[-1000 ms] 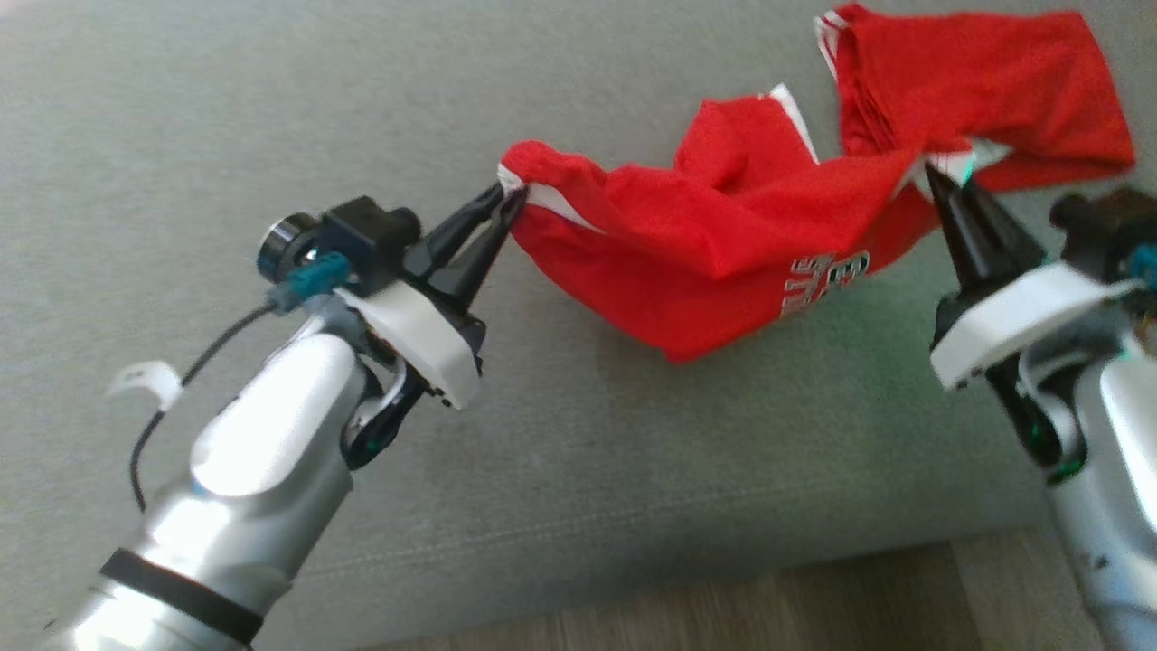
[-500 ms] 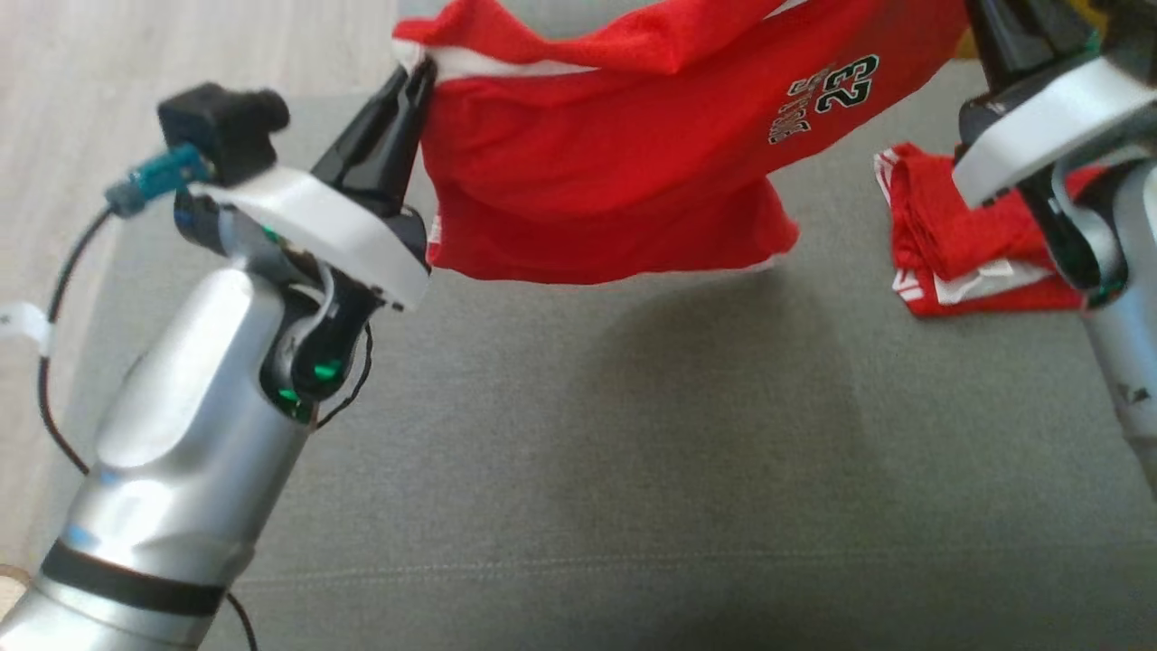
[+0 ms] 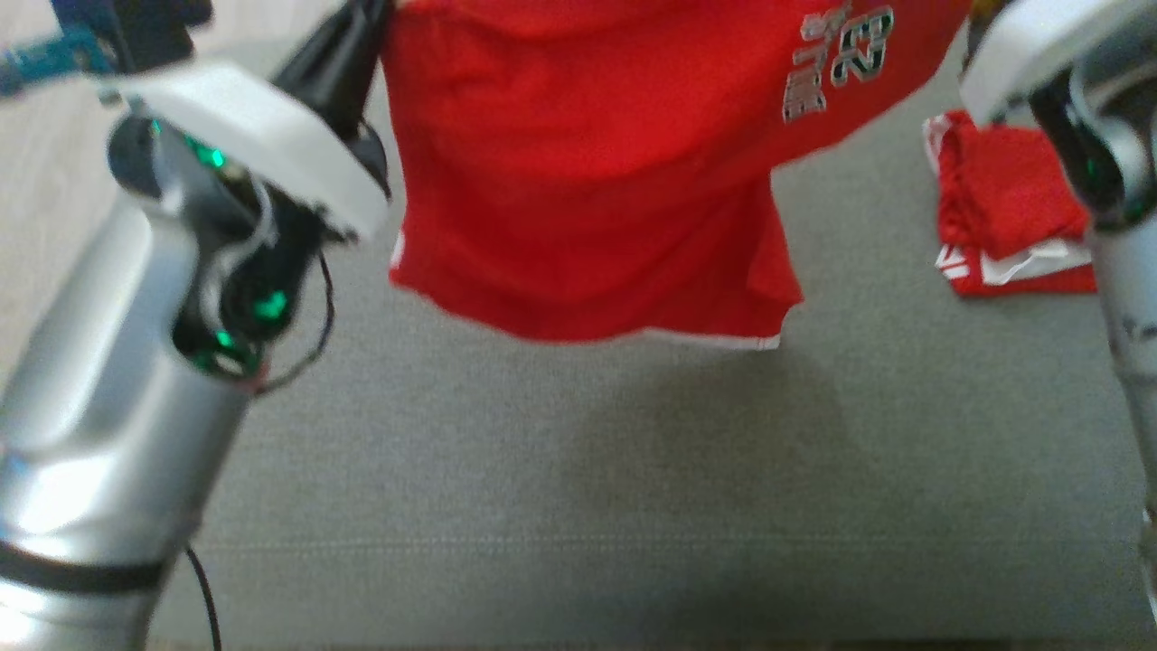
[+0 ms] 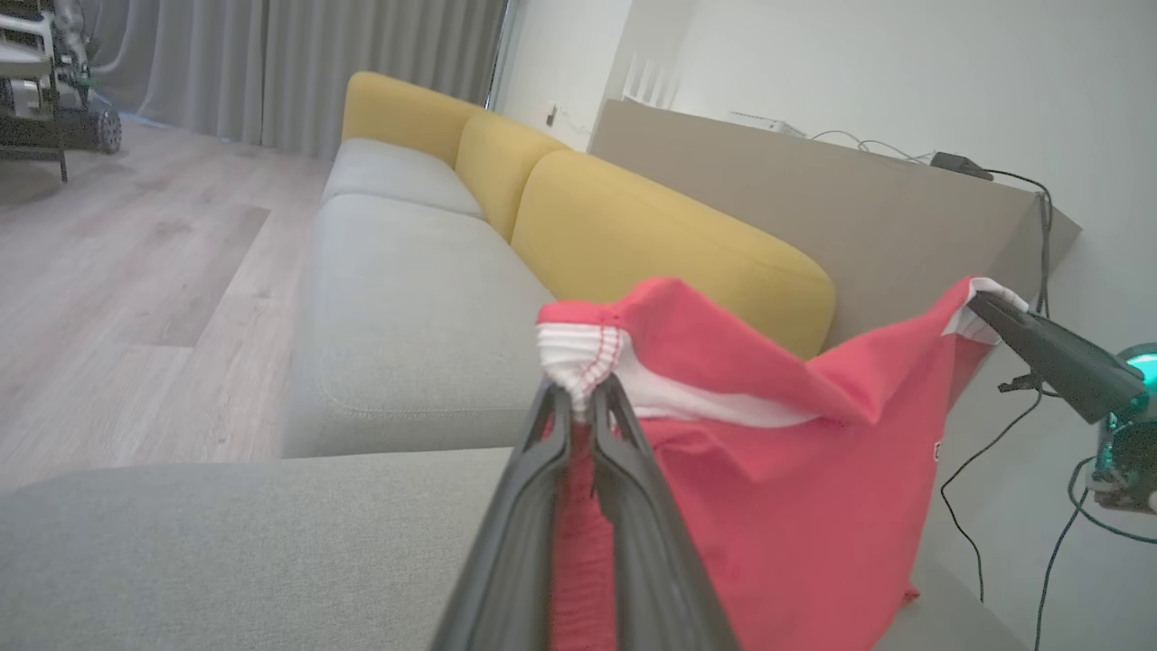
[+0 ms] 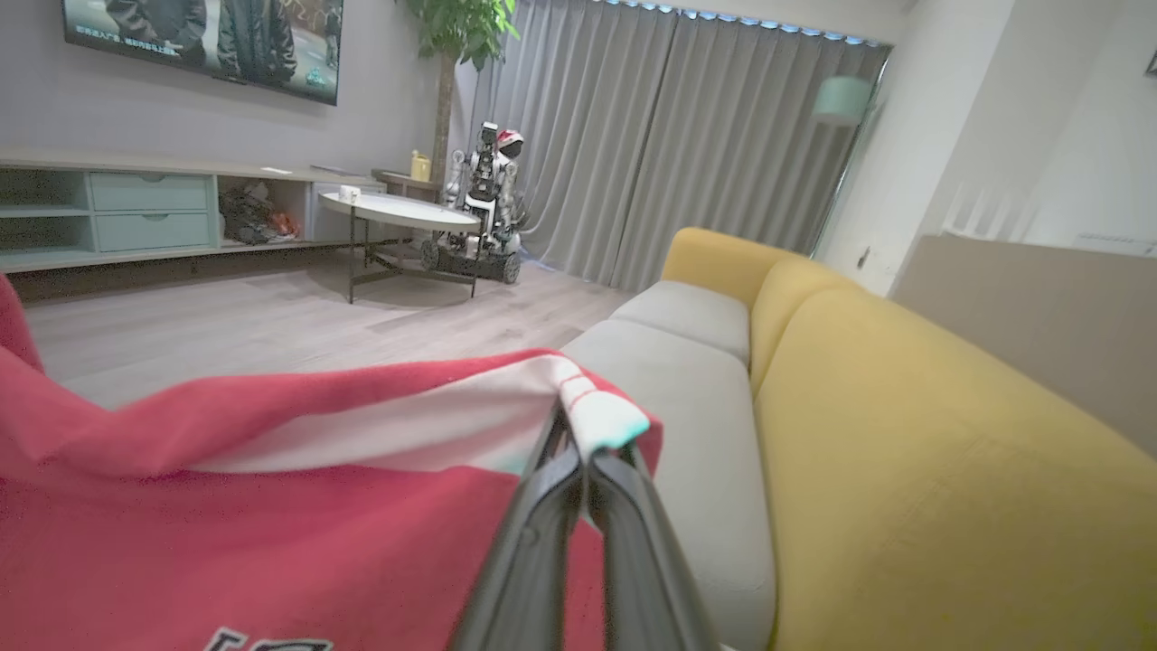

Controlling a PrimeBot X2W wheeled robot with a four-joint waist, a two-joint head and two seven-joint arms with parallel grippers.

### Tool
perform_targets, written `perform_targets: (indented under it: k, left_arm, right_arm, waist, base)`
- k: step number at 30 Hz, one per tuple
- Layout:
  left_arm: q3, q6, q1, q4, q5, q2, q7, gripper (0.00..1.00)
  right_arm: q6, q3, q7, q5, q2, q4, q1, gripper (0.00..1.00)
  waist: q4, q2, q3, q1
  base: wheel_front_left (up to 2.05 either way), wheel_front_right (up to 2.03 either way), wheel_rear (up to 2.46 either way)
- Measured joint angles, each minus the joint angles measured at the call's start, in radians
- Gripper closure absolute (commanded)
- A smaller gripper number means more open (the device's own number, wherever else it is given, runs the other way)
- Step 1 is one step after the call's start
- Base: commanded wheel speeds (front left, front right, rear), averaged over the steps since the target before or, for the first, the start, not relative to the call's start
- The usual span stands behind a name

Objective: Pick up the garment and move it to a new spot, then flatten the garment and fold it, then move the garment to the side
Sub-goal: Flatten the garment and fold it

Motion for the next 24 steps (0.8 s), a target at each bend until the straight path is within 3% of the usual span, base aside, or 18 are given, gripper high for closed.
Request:
perform_targets:
  k: [4, 5, 7, 15, 19, 24]
  left_arm:
    - [0.021, -0.002, -0.135, 0.077, -0.017, -0.004, 0.027, 1.0]
    - [0.037, -0.022, -0.236, 0.141, -0.016, -0.01, 0.025, 1.0]
    - [0.047, -0.028, -0.287, 0.175, -0.016, -0.018, 0.021, 1.0]
    - [0.08, -0.124, -0.642, 0.461, 0.079, -0.058, -0.167, 1.0]
    - [0.084, -0.179, -0.696, 0.586, 0.106, -0.086, -0.299, 1.0]
    - [0.064, -0.241, -0.667, 0.737, 0.107, -0.143, -0.382, 1.0]
  right_arm:
    - [0.0, 0.03, 0.039, 0.046, 0.028, 0.052, -0.139, 1.0]
    - [0.0, 0.048, 0.035, 0.047, 0.036, 0.105, -0.236, 1.0]
    - [0.0, 0.058, 0.025, 0.047, 0.04, 0.136, -0.286, 1.0]
    - [0.0, 0.089, -0.269, -0.026, 0.1, 0.389, -0.642, 1.0]
    - [0.0, 0.073, -0.432, -0.052, 0.141, 0.512, -0.669, 1.0]
    - [0.0, 0.095, -0.477, -0.04, 0.166, 0.639, -0.6, 1.0]
  waist:
    - [0.003, 0.0, 0.087, 0.0]
    - [0.005, 0.0, 0.137, 0.0]
    - [0.006, 0.0, 0.161, 0.0]
    - [0.015, -0.0001, 0.357, 0.0001]
    - [0.019, -0.0001, 0.433, 0.0003]
    - [0.037, -0.0001, 0.485, 0.0004]
  base:
    - [0.0, 0.0, 0.0]
    - [0.0, 0.0, 0.0]
    - [0.0, 0.0, 0.0]
    - [0.0, 0.0, 0.0]
    - [0.0, 0.0, 0.0]
    - [0.0, 0.0, 0.0]
